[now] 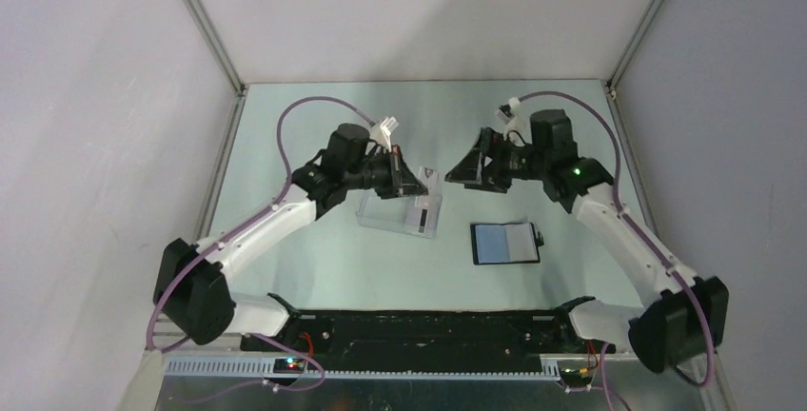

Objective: Put the credit cards into the card holder
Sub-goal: Pick up the credit card from the storage box.

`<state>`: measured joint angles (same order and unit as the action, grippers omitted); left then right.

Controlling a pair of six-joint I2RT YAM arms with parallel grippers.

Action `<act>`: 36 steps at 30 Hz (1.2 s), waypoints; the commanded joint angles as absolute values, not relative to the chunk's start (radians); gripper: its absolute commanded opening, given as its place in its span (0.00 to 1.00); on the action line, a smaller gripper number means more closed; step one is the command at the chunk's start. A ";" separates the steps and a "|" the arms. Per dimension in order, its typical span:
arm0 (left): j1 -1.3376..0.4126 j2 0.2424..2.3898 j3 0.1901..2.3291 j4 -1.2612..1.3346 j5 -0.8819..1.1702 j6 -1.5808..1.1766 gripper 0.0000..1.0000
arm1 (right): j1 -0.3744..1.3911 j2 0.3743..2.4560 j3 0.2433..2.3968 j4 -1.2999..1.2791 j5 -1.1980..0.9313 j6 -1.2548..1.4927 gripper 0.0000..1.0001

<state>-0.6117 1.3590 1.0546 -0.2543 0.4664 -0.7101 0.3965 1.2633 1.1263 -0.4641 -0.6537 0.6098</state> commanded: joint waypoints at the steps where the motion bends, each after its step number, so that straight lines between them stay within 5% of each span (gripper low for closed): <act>1: -0.606 1.256 0.951 -0.001 0.650 -0.847 0.00 | 0.329 1.149 1.010 -0.269 -0.901 0.686 0.83; 8: -0.604 1.135 0.822 0.353 0.728 -1.058 0.00 | 0.331 1.095 0.918 -0.118 -1.038 0.782 0.71; 14: -0.606 1.116 0.788 0.433 0.758 -1.115 0.00 | 0.370 1.101 0.867 0.133 -1.084 0.909 0.67; 20: -0.606 1.111 0.758 0.467 0.759 -1.140 0.00 | 0.428 1.147 0.865 0.285 -1.088 1.004 0.53; 26: -0.606 1.119 0.746 0.478 0.763 -1.144 0.00 | 0.441 1.173 0.865 0.345 -1.082 1.054 0.25; 29: -0.605 1.123 0.742 0.480 0.765 -1.144 0.00 | 0.446 1.183 0.864 0.343 -1.084 1.048 0.03; 30: -0.606 1.124 0.738 0.481 0.765 -1.143 0.02 | 0.446 1.184 0.865 0.338 -1.085 1.044 0.00; 33: -0.605 1.118 0.728 0.482 0.753 -1.142 0.40 | 0.443 1.173 0.866 0.303 -1.085 0.996 0.00; 36: -0.604 1.101 0.694 0.482 0.694 -1.132 0.61 | 0.413 1.136 0.880 0.095 -1.035 0.882 0.00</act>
<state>-0.6083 1.1328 0.7265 0.4507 0.7403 -1.1446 0.4355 1.1812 0.8639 0.2546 -1.0653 1.0054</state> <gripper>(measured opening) 0.534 0.009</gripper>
